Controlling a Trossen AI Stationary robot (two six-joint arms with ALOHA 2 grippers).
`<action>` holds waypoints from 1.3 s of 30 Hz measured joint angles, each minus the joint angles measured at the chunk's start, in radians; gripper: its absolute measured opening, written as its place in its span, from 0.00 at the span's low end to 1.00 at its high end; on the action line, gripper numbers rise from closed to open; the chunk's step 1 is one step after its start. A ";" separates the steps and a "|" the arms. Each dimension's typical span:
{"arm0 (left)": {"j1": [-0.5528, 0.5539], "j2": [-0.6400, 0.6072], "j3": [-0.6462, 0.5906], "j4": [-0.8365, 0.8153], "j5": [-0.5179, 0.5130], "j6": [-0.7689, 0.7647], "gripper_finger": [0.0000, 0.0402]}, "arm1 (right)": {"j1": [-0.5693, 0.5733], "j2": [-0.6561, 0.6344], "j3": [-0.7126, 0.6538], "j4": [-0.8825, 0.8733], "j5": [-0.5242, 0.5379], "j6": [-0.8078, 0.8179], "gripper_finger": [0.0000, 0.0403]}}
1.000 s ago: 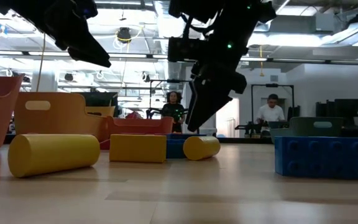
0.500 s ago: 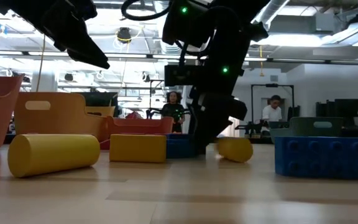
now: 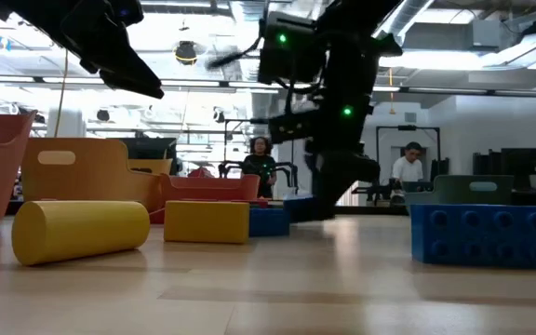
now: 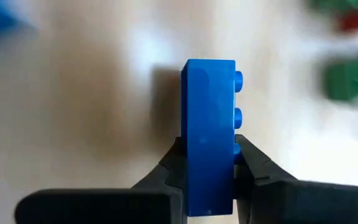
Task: Sort blocks
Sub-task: Put the blue game piece into the blue bin
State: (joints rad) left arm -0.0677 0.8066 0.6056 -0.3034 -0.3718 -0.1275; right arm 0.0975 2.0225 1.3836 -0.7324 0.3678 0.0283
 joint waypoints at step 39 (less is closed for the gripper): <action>0.129 0.159 0.001 0.499 -0.142 0.416 0.59 | -0.559 -0.694 -0.692 0.063 0.528 0.238 0.24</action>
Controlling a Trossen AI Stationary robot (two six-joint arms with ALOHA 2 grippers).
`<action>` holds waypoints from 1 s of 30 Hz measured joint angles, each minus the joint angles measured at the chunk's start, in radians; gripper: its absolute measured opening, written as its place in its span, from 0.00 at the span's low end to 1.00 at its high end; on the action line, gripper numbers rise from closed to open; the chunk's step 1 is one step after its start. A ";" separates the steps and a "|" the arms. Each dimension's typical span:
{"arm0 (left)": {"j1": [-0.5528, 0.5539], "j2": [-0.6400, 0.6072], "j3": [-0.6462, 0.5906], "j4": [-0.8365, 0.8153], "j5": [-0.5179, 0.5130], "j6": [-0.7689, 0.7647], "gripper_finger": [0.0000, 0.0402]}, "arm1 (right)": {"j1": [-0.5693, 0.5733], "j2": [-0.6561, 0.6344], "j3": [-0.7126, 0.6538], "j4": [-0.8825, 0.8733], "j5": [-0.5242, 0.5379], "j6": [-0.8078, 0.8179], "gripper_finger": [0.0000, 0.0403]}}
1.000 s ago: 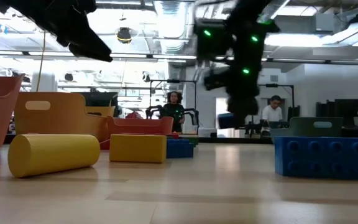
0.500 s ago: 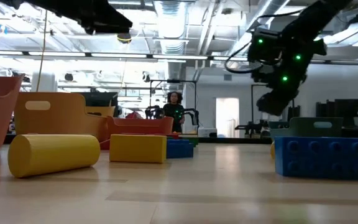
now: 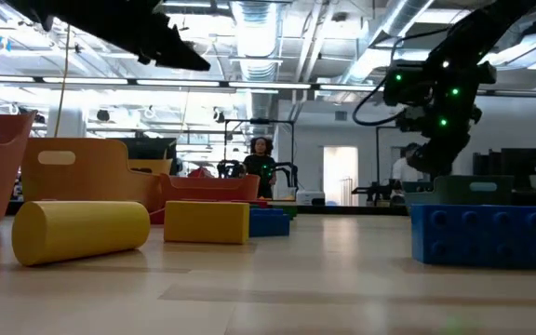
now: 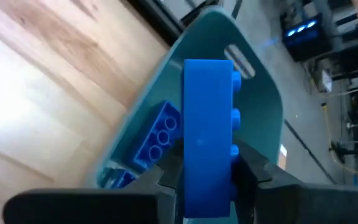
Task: Sort blocks
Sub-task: Put the blue game piece into the blue bin, then put the yellow wooden block into the yellow bin
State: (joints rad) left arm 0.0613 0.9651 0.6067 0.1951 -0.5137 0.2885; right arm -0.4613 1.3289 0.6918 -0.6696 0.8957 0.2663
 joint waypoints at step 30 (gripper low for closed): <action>0.046 0.077 0.049 -0.241 0.099 -0.309 0.59 | 0.268 -0.022 0.254 -0.037 -0.102 -0.189 0.57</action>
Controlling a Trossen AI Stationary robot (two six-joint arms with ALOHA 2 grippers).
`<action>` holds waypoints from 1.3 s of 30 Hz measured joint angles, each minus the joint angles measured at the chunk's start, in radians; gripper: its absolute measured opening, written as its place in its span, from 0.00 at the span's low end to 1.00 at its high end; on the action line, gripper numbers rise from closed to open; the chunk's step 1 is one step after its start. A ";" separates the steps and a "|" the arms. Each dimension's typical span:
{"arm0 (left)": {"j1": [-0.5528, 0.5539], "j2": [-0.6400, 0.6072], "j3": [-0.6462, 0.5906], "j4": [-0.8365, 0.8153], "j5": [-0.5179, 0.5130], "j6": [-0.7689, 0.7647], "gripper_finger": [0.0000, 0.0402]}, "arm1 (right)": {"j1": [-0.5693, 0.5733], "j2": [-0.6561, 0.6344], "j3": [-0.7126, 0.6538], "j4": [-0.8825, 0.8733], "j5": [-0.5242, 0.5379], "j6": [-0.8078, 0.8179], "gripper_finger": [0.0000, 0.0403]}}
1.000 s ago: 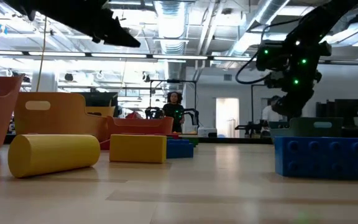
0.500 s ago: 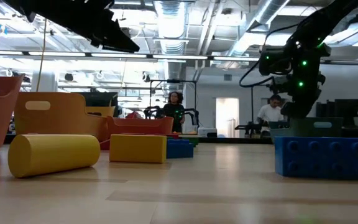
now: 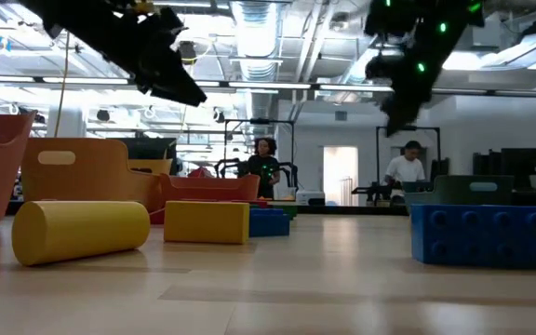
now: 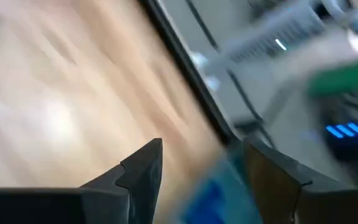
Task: Sort blocks
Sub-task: Put the yellow wooden block into the yellow bin
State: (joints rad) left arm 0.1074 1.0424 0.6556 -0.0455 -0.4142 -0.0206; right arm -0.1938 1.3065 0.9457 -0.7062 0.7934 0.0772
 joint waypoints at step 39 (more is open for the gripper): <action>-0.364 0.342 0.210 -0.163 0.194 -0.105 0.59 | 0.684 0.188 0.001 0.137 -0.244 0.468 0.57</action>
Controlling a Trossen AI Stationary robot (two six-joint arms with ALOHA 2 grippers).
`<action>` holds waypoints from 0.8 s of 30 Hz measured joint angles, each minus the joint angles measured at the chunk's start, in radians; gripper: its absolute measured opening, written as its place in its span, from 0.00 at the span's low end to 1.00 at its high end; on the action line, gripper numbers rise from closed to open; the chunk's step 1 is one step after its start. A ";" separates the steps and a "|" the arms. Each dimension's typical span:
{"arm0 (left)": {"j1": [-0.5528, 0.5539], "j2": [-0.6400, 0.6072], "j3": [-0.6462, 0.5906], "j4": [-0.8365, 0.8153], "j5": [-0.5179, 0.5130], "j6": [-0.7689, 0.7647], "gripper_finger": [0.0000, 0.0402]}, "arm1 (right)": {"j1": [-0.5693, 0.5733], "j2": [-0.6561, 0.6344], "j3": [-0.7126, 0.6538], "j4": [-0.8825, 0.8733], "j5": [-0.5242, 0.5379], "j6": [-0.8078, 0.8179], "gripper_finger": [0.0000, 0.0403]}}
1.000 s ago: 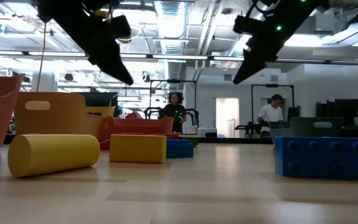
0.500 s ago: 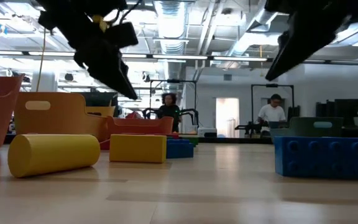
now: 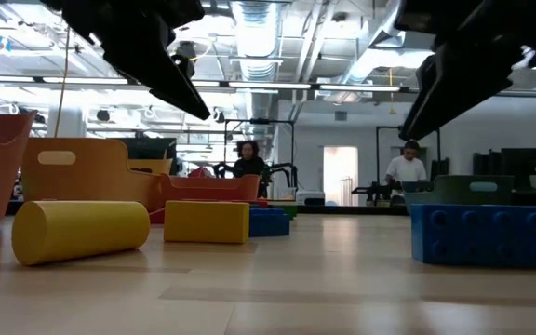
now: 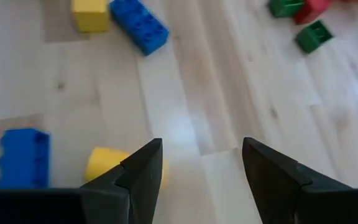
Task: Sort blocks
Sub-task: Put the yellow wooden block into the yellow bin
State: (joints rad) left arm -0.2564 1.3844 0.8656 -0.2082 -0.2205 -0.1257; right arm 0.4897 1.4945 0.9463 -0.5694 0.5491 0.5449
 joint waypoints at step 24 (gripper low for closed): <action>-0.092 0.444 0.370 -0.342 0.033 -0.144 0.59 | -0.017 -0.068 -0.002 -0.060 0.082 -0.023 0.57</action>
State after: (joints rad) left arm -0.3485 1.8281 1.2358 -0.5501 -0.1877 -0.2693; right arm 0.4732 1.4261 0.9443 -0.6295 0.6308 0.5217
